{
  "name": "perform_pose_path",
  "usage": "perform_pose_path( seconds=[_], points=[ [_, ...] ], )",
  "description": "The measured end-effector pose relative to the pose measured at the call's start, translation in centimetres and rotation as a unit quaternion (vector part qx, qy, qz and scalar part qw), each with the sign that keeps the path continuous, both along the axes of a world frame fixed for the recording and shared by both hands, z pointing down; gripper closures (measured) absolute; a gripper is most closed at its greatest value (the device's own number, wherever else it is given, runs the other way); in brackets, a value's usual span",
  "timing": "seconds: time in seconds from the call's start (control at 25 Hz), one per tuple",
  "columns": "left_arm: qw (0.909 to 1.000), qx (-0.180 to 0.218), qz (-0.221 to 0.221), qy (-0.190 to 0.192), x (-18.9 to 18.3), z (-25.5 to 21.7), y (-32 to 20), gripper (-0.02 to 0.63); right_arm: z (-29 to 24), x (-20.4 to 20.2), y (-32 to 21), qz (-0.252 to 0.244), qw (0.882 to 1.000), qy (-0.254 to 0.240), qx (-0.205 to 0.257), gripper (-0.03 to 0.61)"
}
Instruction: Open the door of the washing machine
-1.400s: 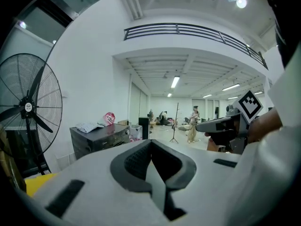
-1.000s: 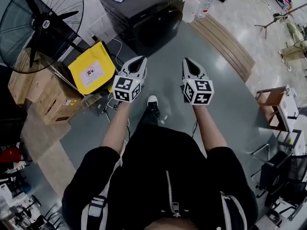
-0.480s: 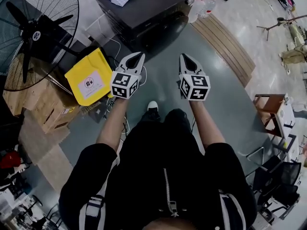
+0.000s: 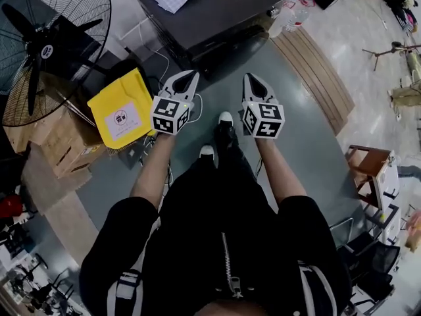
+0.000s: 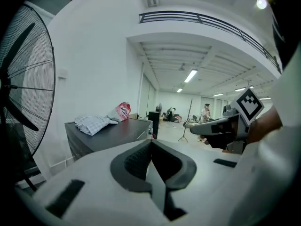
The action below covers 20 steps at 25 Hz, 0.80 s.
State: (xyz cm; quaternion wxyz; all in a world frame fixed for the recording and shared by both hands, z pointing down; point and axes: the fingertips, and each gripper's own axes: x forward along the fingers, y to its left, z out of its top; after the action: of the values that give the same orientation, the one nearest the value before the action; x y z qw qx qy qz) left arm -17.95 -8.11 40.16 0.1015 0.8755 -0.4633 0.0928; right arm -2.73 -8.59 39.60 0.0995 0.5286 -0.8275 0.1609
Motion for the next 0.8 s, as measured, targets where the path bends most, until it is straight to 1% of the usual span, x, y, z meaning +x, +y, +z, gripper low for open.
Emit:
perform_pose_path(
  seconds=[0.2, 0.32, 0.6, 0.8],
  points=[
    [0.9997, -0.012, -0.023, 0.003, -0.5, 1.1, -3.3, 0.612, 1.6, -1.0, -4.9, -0.022, 1.000, 0.003, -0.017, 0.575],
    [0.9989, -0.027, -0.037, 0.008, -1.3, 2.7, -4.6, 0.612, 3.8, -1.9, -7.2, -0.034, 0.999, 0.003, -0.040, 0.575],
    [0.9946, -0.074, -0.072, 0.010, -3.4, 8.2, -5.7, 0.612, 12.2, -4.0, -10.6, -0.046, 0.992, -0.001, -0.116, 0.571],
    [0.9893, -0.100, -0.105, 0.014, -5.1, 11.1, -5.7, 0.612, 18.2, -5.2, -11.8, -0.043, 0.984, -0.001, -0.172, 0.543]
  ],
)
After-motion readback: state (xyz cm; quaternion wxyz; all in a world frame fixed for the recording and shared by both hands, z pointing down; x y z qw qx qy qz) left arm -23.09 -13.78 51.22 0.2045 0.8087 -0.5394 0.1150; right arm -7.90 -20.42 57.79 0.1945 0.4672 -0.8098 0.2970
